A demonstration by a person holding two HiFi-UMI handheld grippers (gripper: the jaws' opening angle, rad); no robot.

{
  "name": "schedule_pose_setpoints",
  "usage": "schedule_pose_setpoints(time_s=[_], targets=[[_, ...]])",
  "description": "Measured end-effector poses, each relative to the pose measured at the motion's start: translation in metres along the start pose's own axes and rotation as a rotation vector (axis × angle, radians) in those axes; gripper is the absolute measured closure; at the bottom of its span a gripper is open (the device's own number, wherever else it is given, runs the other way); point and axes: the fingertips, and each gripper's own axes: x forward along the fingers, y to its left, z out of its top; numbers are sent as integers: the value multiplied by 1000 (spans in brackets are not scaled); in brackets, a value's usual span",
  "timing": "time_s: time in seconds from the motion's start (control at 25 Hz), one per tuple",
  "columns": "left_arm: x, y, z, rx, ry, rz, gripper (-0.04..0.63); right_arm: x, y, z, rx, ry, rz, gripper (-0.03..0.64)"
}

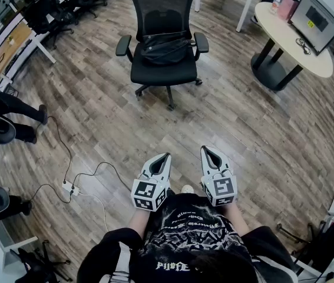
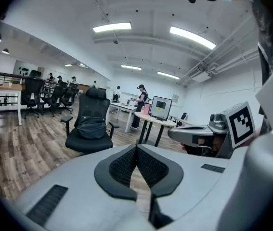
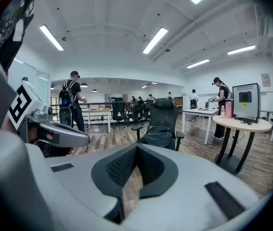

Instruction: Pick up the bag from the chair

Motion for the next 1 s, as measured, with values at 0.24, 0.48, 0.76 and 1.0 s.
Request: schedule_pose_setpoints(time_s=[0.24, 0.48, 0.76, 1.0], targets=[[-17, 21, 12, -23, -42, 41, 591, -1, -5, 18, 5, -34, -41, 614], [-21, 17, 13, -3, -48, 24, 591, 6, 16, 23, -5, -45, 4, 614], [-21, 23, 18, -20, -65, 7, 591, 8, 21, 24, 25, -63, 11, 611], [-23, 19, 16, -44, -64, -18, 416, 4, 23, 17, 65, -61, 40, 402]])
